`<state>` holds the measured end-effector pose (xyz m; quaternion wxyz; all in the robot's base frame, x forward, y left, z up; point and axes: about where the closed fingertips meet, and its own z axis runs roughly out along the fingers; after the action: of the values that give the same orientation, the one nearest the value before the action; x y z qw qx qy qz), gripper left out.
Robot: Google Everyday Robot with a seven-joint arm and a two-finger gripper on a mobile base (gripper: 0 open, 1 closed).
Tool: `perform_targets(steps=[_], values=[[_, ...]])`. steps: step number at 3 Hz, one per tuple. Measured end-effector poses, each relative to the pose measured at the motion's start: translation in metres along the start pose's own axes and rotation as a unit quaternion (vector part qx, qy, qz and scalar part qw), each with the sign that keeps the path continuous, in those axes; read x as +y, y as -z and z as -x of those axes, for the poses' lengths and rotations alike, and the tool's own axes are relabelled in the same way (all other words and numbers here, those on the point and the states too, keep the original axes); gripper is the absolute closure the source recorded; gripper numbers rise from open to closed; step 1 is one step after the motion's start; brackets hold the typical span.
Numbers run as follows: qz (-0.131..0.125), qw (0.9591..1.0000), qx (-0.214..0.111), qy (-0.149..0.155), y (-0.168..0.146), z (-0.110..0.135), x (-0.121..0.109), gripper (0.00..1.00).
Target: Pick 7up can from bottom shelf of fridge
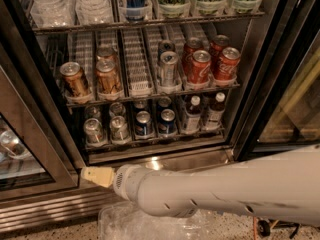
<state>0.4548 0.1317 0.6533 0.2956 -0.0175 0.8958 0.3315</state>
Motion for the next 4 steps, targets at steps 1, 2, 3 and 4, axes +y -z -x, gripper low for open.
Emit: perform_targets(steps=[1,2,3,4], values=[[-0.002,0.9980,-0.041,-0.048,-0.036,0.014,0.005,0.00],[0.012,0.9916,-0.108,-0.070,-0.063,0.048,0.004,0.00],[0.038,0.9798,-0.168,-0.101,-0.080,0.074,-0.011,0.00],[0.067,0.9679,-0.202,-0.134,-0.091,0.084,-0.037,0.00]])
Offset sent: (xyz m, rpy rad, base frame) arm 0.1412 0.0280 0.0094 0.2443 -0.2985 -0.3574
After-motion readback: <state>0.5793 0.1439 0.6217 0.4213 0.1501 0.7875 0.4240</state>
